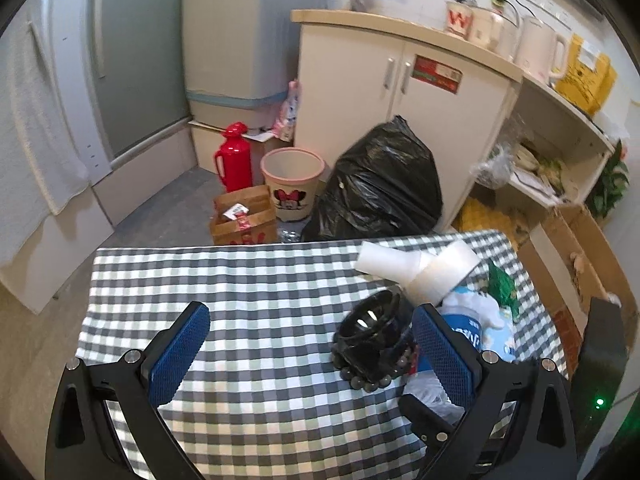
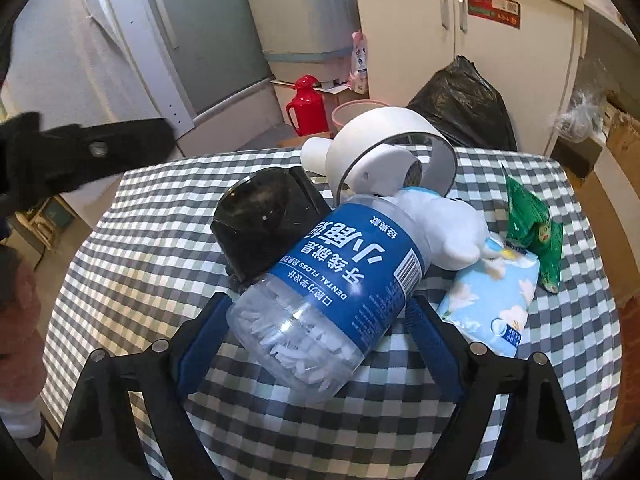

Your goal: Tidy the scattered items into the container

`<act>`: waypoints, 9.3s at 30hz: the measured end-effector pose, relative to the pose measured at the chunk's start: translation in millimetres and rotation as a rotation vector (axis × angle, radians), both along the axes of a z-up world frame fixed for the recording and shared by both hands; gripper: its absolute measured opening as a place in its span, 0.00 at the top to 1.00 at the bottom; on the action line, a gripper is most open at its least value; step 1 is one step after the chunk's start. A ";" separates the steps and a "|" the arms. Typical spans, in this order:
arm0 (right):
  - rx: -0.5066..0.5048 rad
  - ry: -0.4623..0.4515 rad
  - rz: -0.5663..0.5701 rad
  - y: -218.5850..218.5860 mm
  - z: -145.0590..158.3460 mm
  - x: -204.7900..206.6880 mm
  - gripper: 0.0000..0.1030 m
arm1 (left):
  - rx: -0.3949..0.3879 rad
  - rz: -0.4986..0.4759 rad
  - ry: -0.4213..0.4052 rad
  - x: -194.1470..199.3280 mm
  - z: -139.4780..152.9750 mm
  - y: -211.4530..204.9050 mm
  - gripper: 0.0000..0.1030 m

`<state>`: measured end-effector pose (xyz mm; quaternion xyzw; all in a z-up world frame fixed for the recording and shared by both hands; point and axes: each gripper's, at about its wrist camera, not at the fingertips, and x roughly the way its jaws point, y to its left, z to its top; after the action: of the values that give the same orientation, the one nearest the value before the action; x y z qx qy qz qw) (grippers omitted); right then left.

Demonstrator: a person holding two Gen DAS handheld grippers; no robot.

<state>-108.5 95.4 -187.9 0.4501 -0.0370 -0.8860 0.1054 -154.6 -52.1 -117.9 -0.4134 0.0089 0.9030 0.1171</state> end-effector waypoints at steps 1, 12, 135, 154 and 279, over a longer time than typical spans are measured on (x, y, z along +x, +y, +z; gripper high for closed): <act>-0.002 -0.003 0.008 0.5 0.1 0.4 0.16 | 0.002 -0.024 -0.007 -2.4 -3.1 3.4 0.00; -0.010 -0.030 0.048 14.5 1.0 8.7 0.29 | 0.011 -0.309 -0.075 -17.9 -32.1 33.8 0.00; 0.092 0.296 -0.041 114.5 143.7 98.6 0.41 | 0.004 0.056 0.309 114.5 120.9 71.8 0.90; 0.110 0.423 -0.208 192.0 209.7 134.6 0.41 | 0.050 -0.095 0.383 124.4 161.9 156.6 0.90; 0.126 0.531 -0.295 211.0 218.9 131.1 0.00 | 0.043 -0.047 0.353 108.8 163.8 150.6 0.00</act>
<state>22.6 306.4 31.0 0.1982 -0.0182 -0.9789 -0.0465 -45.8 98.5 45.9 -0.2455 0.0198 0.9585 0.1433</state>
